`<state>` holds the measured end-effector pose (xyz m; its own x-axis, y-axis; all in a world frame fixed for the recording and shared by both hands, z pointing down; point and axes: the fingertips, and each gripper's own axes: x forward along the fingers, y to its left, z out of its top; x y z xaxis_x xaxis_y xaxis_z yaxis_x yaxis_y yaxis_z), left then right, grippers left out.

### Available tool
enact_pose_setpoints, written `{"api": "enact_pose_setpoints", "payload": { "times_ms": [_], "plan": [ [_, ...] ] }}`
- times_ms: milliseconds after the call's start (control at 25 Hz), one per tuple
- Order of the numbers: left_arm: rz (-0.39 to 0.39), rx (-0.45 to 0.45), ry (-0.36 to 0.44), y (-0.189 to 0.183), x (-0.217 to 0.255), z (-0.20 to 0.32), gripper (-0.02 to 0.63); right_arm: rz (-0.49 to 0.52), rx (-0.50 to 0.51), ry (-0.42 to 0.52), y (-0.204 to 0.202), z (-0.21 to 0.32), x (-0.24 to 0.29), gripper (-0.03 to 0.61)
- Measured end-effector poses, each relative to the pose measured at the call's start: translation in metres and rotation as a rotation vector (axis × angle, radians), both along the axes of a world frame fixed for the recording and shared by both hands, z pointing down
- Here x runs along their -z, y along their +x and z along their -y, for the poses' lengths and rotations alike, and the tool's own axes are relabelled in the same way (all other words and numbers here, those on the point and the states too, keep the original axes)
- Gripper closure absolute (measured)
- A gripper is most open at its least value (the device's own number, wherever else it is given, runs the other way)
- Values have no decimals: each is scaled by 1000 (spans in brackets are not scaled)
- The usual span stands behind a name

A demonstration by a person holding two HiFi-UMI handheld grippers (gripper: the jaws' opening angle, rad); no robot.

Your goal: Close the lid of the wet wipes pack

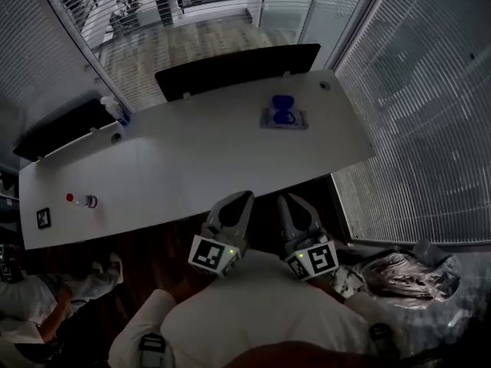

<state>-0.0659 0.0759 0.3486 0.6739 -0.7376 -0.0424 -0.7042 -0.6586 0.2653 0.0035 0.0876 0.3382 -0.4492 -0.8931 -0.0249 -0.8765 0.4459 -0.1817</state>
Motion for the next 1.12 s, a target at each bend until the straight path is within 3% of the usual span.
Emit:
{"api": "enact_pose_setpoints", "payload": {
  "times_ms": [480,1120],
  "plan": [
    [11,-44,-24,4,-9,58,611,-3,-32,-10,-2,54,-7,578],
    [21,-50,6,46,9,120,611,-9,-28,50,38,115,14,578]
  ]
}}
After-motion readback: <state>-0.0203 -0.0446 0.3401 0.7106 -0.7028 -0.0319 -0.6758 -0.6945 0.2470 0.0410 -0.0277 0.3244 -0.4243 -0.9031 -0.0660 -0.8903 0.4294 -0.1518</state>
